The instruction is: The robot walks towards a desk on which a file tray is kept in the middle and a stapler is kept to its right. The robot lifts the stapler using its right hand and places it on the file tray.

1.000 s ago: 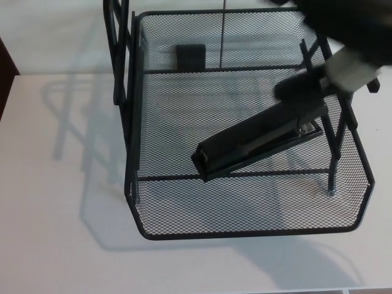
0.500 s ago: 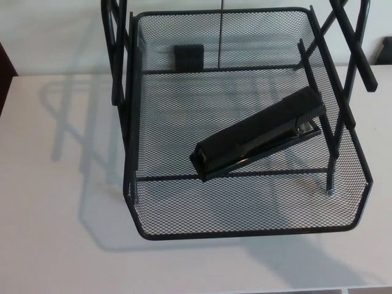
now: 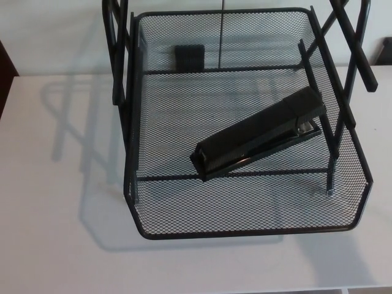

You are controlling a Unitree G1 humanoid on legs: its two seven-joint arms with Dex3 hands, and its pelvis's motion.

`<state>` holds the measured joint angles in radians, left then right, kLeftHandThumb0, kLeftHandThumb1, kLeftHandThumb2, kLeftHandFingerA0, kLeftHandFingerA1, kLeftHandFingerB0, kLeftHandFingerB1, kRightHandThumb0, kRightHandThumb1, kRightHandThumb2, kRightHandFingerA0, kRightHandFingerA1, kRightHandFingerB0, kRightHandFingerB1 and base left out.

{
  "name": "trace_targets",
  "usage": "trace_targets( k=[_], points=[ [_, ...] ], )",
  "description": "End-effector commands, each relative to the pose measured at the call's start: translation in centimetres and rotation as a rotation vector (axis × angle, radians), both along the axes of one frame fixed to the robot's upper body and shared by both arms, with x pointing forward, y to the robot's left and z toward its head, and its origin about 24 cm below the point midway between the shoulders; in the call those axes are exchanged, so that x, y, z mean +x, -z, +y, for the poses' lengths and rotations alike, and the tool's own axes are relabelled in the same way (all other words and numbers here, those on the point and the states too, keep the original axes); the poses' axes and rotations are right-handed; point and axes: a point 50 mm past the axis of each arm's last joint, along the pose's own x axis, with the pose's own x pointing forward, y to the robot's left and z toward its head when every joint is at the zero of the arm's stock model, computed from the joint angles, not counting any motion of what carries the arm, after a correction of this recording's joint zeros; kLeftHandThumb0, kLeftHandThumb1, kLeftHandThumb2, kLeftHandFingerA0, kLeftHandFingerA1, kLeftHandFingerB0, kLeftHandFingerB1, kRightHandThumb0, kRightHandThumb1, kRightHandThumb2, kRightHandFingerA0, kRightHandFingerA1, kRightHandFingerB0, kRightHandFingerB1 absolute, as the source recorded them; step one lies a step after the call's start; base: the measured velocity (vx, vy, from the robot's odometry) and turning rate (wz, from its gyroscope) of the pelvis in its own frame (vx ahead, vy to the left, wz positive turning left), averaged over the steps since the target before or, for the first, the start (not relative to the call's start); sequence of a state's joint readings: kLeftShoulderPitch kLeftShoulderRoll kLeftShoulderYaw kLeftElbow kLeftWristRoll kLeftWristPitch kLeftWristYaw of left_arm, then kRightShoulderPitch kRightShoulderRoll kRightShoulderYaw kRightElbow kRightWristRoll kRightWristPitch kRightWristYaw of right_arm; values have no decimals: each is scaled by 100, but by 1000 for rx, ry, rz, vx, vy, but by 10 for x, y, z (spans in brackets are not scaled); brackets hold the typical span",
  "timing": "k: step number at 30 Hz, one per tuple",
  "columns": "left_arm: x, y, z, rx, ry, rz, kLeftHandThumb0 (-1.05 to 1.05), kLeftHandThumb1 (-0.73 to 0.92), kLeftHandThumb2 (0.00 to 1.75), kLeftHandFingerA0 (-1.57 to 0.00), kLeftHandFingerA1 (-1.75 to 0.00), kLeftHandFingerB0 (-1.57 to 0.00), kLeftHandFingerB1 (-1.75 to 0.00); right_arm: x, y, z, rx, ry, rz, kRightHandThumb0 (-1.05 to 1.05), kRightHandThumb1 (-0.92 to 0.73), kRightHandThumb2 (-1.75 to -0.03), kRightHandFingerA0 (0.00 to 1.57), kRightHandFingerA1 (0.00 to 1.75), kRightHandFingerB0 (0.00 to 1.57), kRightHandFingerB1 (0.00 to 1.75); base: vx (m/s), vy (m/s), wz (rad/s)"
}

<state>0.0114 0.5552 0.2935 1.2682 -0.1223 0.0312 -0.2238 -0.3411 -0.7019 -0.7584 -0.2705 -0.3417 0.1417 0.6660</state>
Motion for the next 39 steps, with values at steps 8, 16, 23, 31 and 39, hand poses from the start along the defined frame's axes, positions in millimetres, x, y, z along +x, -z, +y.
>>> trace_targets(
  k=[8, 16, 23, 31, 39],
  points=[
    [3, -11, 11, 57, 26, -14, -67, 87, 66, -45, -44, -23, -34, -143, 232, -146, 798, 1151, 17, -76, -92, -69, 5, 82, 0, 12, 0, 0, 0],
    [3, -12, 12, 61, 7, -19, -69, 86, 66, -45, -45, -24, -35, -144, 269, -127, 867, 1191, 154, -75, -92, -89, 11, 71, 0, 0, 0, 0, 0],
    [3, -13, 13, 57, -3, -26, -69, 87, 66, -42, -45, -20, -34, -143, 320, -99, 1149, 1252, 148, -79, -86, -65, 54, 119, 8, 64, 0, 0, 0],
    [0, -14, 15, 67, -14, -4, -68, 88, 66, -44, -43, -22, -33, -135, 341, -70, 168, 919, 891, -40, -39, -52, 14, 73, 18, 30, 0, 0, 0],
    [4, -14, 13, 66, 10, -13, -68, 87, 66, -43, -44, -23, -34, -124, 366, -69, 830, 1031, 773, -82, -66, -103, 12, 62, 0, 15, 0, 0, 0]
  ],
)
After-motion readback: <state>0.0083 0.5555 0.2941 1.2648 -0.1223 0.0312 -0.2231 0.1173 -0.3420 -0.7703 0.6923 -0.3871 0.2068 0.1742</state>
